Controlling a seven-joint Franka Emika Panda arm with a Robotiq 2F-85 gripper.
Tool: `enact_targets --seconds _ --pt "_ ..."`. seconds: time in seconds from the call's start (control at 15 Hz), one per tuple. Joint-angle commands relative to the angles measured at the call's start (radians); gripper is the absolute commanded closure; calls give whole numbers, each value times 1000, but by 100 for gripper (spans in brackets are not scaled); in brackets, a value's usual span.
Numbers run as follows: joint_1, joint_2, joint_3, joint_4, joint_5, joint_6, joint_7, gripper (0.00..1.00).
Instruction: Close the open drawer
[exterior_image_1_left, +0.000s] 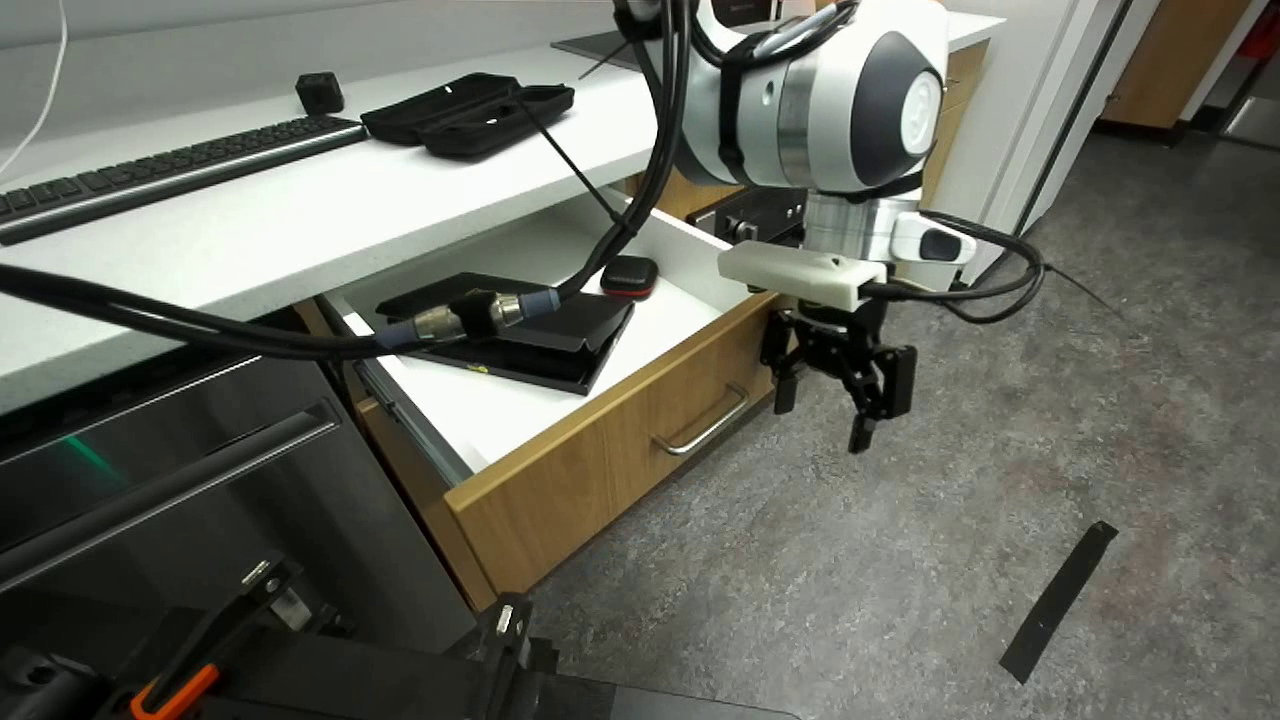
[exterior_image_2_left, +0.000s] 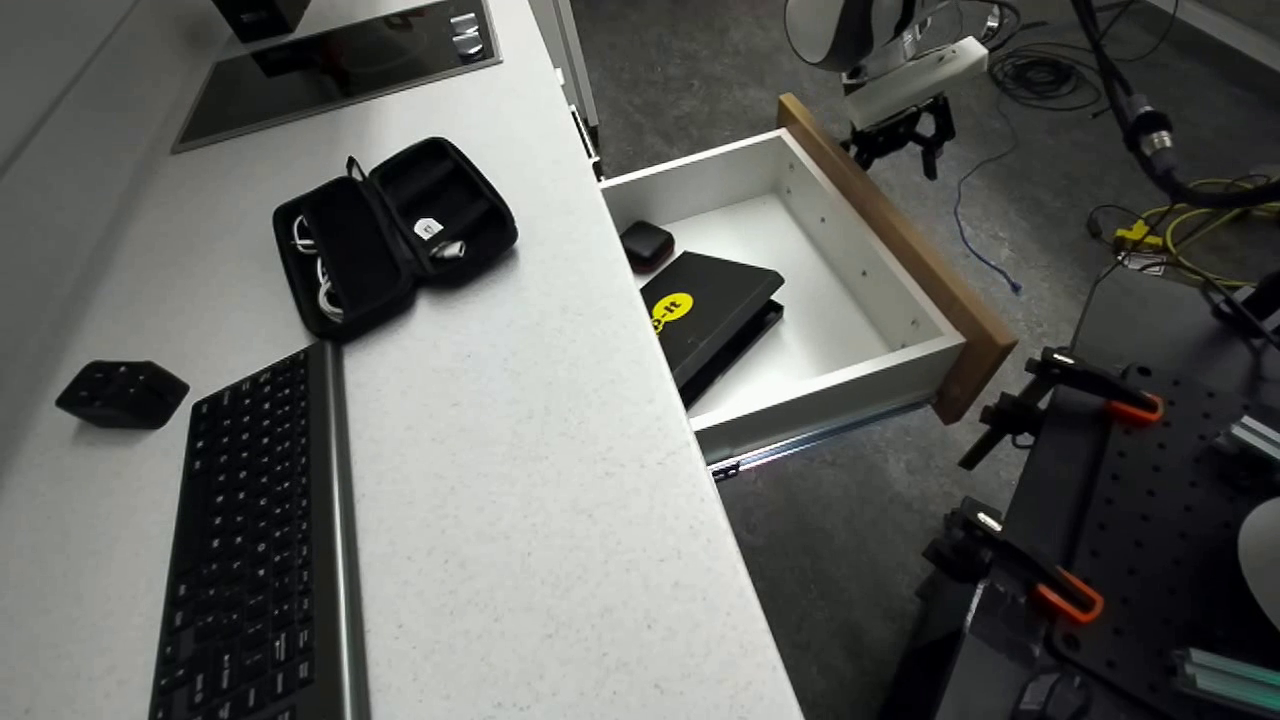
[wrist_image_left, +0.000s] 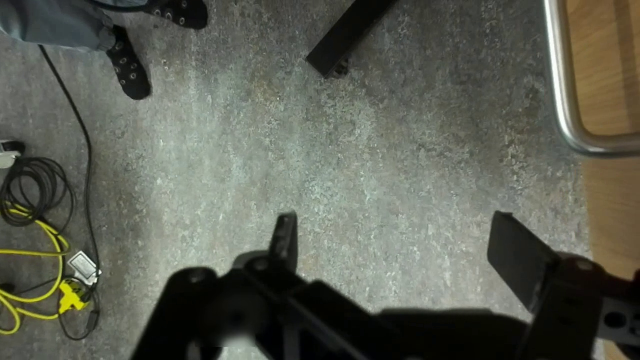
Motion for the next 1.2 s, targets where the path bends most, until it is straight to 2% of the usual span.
enact_targets --seconds 0.0,0.53,0.8,1.13 --pt "22 60 51 130 39 -112 -42 0" --pt "87 251 195 491 120 -402 -54 0" --pt "125 342 240 660 152 -506 -65 0" --pt "138 407 297 779 156 -568 -205 0"
